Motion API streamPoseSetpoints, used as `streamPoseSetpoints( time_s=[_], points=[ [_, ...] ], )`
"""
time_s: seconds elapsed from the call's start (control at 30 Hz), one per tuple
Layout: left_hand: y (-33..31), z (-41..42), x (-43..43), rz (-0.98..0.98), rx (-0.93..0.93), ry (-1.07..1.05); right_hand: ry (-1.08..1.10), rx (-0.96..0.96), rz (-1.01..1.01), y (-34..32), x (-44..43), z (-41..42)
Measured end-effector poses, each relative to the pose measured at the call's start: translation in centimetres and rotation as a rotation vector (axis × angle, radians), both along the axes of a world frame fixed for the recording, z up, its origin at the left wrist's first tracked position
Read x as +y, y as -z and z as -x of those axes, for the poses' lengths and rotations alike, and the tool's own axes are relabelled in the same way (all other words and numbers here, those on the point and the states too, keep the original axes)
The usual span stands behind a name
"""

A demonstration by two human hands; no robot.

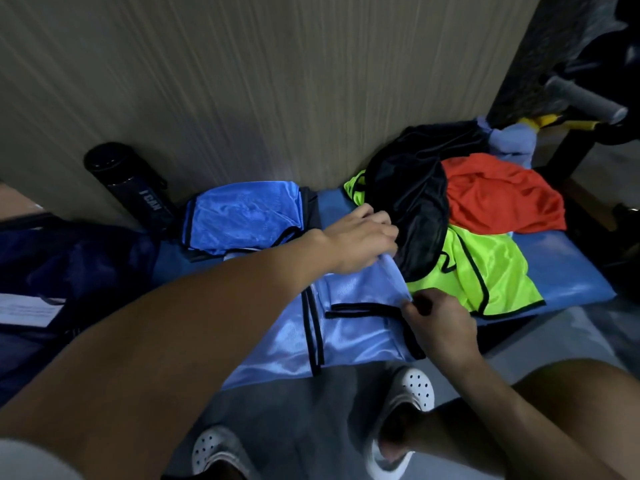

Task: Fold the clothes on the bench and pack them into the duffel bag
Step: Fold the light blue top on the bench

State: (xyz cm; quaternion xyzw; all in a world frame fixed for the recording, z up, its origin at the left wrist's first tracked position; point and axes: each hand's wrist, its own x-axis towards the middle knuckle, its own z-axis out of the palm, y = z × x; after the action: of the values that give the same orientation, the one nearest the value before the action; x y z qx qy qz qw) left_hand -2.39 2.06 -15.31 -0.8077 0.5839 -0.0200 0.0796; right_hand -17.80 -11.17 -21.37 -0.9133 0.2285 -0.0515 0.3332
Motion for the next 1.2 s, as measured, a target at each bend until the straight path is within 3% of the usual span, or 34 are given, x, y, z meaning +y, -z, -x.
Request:
streamPoseSetpoints(
  time_s=[0.13,0.3,0.43,0.77,1.03,1.2],
  points=[
    [-0.1,-0.5,1.3,0.092,0.012,0.025,-0.017,0.031,0.085,-0.8,0.1,-0.1],
    [-1.1,-0.4,4.5,0.200,0.001,0.017,-0.131,-0.094,-0.163,-2.5,1.9,0.3],
    [-1.8,0.3,8.5,0.245,0.004,-0.033,-0.263,-0.135,-0.228,-4.0,5.1,0.9],
    [-1.3,2.1,20.3,0.385,-0.033,-0.246,-0.453,-0.046,-0.293,-4.7,16.3,0.6],
    [1.6,3.0,27.1,0.302,0.006,-0.506,-0.762,-0.001,-0.496,-3.6,21.2,0.9],
    [2.1,3.7,26.2,0.376,0.053,-0.654,-0.584,-0.126,-0.427,-2.9,20.1,0.1]
  ],
)
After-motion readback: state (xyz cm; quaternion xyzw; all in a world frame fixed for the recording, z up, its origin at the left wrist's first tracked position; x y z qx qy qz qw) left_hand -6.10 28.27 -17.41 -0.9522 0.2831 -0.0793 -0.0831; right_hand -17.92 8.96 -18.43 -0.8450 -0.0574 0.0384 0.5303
